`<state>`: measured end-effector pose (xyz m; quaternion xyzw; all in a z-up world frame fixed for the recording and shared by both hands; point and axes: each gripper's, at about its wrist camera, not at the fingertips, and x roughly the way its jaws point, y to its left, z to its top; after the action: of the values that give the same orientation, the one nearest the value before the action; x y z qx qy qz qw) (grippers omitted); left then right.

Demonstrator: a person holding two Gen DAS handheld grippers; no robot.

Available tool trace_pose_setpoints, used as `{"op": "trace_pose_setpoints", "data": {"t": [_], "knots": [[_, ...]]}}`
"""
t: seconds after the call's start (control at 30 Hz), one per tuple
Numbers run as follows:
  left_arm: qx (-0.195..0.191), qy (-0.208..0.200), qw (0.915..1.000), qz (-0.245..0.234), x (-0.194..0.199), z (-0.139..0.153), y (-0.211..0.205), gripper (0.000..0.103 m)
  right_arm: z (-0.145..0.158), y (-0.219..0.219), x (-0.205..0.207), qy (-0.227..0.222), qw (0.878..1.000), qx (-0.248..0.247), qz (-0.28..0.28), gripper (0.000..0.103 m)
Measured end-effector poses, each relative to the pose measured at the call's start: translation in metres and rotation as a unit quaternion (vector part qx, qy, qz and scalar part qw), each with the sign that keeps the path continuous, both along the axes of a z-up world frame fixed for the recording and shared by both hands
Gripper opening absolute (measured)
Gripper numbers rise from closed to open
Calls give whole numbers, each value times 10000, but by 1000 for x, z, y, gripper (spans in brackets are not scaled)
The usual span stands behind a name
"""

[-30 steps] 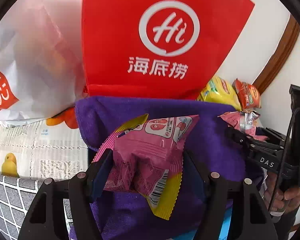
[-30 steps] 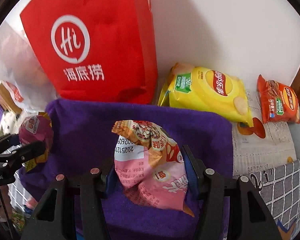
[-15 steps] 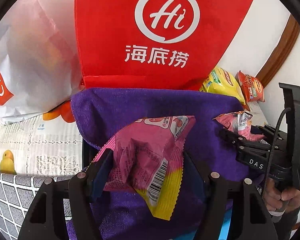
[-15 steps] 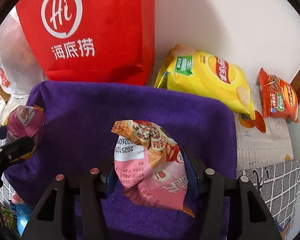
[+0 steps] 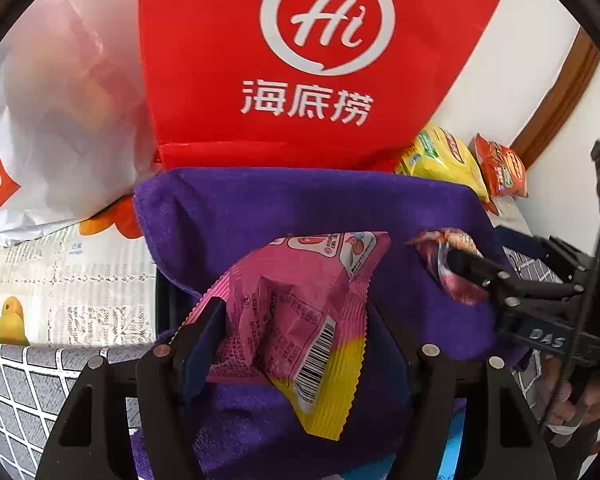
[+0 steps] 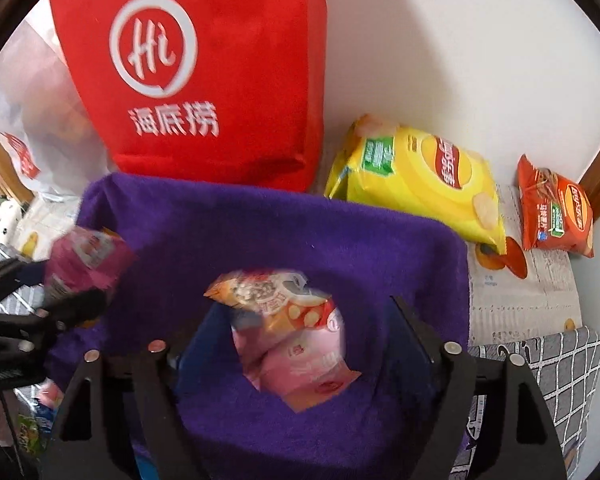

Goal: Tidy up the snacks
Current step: 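Open both tools to drop the snack bags onto the purple towel, then withdraw both tools from the towel back toward the snack pile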

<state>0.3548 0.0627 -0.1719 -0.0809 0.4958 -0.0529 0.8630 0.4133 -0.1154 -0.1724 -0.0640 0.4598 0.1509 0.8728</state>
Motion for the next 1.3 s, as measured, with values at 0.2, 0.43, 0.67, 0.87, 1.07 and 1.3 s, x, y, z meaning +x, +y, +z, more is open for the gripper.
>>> {"op": "trace_pose_setpoints", "data": {"t": [0.2, 0.43, 0.67, 0.87, 1.07, 1.3], "knots": [[29, -143, 9999, 53, -1, 7, 0, 78, 26, -5, -11, -339, 9988, 360, -24, 87], [70, -321, 9993, 155, -7, 19, 3, 83, 37, -13, -11, -334, 9981, 430, -273, 87], [275, -422, 9987, 76, -12, 29, 0, 83, 45, -9, -17, -252, 9983, 423, -298, 89], [241, -600, 9979, 70, -21, 42, 4, 83, 51, -2, -25, -235, 9978, 430, -451, 90], [159, -880, 9960, -57, -33, 66, 1, 83, 66, -7, -48, -519, 9970, 263, -517, 90], [-139, -1034, 9944, -140, -58, 92, -3, 82, 84, -22, -92, -630, 9955, 441, -546, 90]]}}
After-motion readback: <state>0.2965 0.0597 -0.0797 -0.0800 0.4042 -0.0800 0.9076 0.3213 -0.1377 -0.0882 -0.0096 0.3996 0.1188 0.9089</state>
